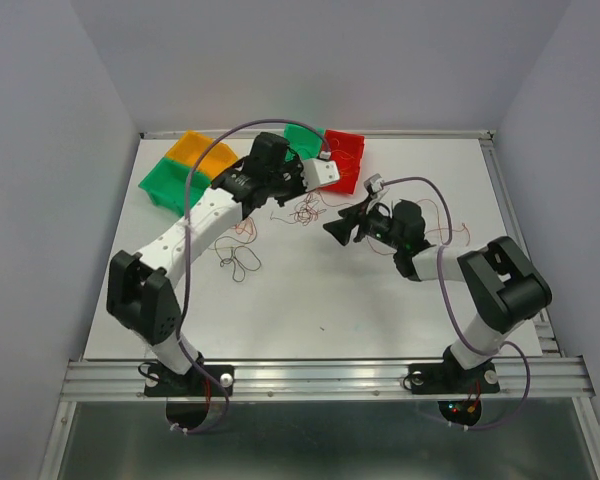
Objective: Untangle the cables
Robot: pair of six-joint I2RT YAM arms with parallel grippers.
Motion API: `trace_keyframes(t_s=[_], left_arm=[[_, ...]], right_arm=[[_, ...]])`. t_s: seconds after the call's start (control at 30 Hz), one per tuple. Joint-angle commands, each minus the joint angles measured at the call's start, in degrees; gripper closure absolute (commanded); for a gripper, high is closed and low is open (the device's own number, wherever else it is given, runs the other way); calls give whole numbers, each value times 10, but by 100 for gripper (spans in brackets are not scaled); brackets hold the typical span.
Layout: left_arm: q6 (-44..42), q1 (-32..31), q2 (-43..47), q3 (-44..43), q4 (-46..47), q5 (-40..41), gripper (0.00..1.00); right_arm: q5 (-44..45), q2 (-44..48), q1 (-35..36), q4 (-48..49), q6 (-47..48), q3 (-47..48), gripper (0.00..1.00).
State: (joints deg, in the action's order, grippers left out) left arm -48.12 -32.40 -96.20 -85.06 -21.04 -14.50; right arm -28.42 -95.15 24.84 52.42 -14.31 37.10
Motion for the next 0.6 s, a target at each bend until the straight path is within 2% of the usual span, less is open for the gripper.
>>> trace_keyframes(t_s=[0.0, 0.2, 0.57], left_arm=[[10, -16, 87, 18, -19, -1, 100], [7, -35, 145, 39, -34, 10, 100], [16, -64, 181, 33, -53, 14, 100]], right_arm=[[-42, -8, 1, 110, 37, 25, 24], [-20, -24, 1, 172, 78, 28, 18], [-91, -36, 2, 197, 118, 38, 22]])
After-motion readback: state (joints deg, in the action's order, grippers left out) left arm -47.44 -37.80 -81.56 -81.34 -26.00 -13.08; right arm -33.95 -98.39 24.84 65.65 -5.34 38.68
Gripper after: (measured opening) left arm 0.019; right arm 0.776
